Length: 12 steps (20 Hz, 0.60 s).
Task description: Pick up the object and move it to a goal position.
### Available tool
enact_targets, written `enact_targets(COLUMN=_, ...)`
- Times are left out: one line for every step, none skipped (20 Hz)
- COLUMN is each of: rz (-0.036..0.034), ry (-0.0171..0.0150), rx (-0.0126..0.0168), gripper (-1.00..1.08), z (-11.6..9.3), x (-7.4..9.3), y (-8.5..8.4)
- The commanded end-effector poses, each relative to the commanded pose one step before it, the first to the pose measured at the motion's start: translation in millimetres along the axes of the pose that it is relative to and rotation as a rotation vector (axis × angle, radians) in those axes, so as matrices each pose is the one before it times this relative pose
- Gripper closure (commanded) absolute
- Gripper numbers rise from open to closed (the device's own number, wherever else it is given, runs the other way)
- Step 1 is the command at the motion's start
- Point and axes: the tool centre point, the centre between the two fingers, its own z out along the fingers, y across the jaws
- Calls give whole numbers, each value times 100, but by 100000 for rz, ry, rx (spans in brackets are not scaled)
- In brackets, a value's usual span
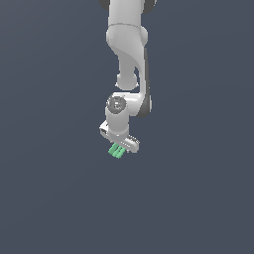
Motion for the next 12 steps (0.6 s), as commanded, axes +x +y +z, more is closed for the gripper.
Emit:
enact_targets(rz=42, ry=108, rx=61, gripper=-92, z=689, x=49, y=-43)
enact_targets(rz=0, ry=0, rx=0, gripper=-92, z=133, x=18, y=-16)
enact_targets(rz=0, ry=0, rx=0, gripper=-92, z=76, x=15, y=-11)
enact_targets(rz=0, ry=0, rx=0, gripper=-92, z=24, x=6, y=-4)
enact_targets(rz=0, ry=0, rx=0, gripper=108, z=0, x=0, y=0)
enact_targets(rz=0, ry=0, rx=0, gripper=108, z=0, x=0, y=0)
enact_targets(rz=0, ry=0, rx=0, gripper=108, z=0, x=0, y=0)
enact_targets(rz=0, ry=0, rx=0, gripper=108, z=0, x=0, y=0)
enact_targets(rz=0, ry=0, rx=0, gripper=108, z=0, x=0, y=0)
enact_targets(rz=0, ry=0, rx=0, gripper=108, z=0, x=0, y=0)
enact_targets(rz=0, ry=0, rx=0, gripper=108, z=0, x=0, y=0)
enact_targets(rz=0, ry=0, rx=0, gripper=108, z=0, x=0, y=0)
